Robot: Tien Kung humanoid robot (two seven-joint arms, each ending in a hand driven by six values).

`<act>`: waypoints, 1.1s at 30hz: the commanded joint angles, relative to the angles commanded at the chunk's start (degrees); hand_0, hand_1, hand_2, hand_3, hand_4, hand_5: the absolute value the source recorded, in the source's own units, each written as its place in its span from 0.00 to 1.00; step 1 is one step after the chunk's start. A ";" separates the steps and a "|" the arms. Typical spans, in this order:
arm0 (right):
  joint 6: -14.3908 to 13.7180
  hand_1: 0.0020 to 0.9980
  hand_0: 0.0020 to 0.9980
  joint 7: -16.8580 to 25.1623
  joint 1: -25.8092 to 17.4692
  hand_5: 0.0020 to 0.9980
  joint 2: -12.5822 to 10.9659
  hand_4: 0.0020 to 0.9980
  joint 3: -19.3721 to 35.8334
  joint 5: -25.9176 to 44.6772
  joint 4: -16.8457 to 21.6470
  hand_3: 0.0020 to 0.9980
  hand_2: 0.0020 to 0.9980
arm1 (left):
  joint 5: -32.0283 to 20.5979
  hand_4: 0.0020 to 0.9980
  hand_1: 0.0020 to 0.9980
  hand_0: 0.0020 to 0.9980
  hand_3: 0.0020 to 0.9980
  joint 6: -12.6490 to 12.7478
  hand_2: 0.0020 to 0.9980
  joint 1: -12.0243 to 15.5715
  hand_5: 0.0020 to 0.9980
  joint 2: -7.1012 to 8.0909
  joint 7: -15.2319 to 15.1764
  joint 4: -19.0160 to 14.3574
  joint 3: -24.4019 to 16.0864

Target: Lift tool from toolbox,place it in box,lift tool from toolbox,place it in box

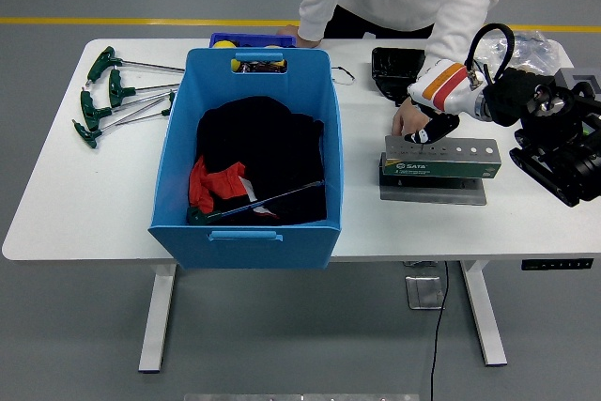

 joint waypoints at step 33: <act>10.33 0.00 0.00 -2.05 5.71 0.72 -3.91 0.83 12.49 -1.93 7.09 0.04 0.00 | -2.53 1.00 0.76 0.68 0.85 0.00 0.83 0.19 0.80 0.39 -0.46 -0.15 1.96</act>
